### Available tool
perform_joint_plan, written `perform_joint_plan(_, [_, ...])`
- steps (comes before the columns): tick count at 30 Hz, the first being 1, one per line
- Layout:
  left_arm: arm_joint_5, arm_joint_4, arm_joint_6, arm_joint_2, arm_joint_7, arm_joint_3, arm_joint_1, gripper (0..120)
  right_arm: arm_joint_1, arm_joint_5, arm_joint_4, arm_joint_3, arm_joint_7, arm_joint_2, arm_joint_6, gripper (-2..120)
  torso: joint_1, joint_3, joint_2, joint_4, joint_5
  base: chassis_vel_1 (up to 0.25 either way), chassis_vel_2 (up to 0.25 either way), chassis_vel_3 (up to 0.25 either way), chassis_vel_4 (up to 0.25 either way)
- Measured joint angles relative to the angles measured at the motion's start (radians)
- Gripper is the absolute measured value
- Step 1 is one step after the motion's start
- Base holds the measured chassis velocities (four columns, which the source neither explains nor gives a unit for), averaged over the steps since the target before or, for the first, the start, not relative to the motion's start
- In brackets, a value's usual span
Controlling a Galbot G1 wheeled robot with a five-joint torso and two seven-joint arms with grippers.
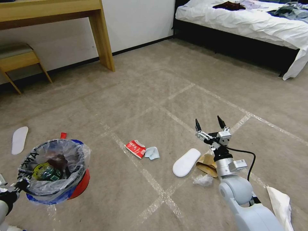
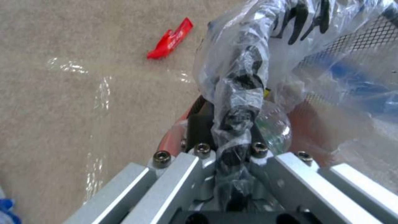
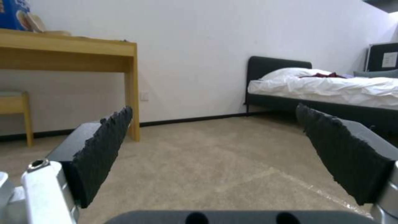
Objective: Pick up the trash bin and place the garbage on the floor into it.
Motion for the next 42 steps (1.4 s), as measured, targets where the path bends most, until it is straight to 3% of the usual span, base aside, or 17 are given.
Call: perform_joint_plan(42, [0.004, 0.005, 0.001, -0.003, 0.000, 0.005, -0.019, 0, -0.001, -0.007, 0.003, 0.001, 0.003, 0.022, -0.003, 100, 0.000, 0.000, 0.000, 0.0002, 0.0000, -0.010, -0.005, -0.007, -0.010])
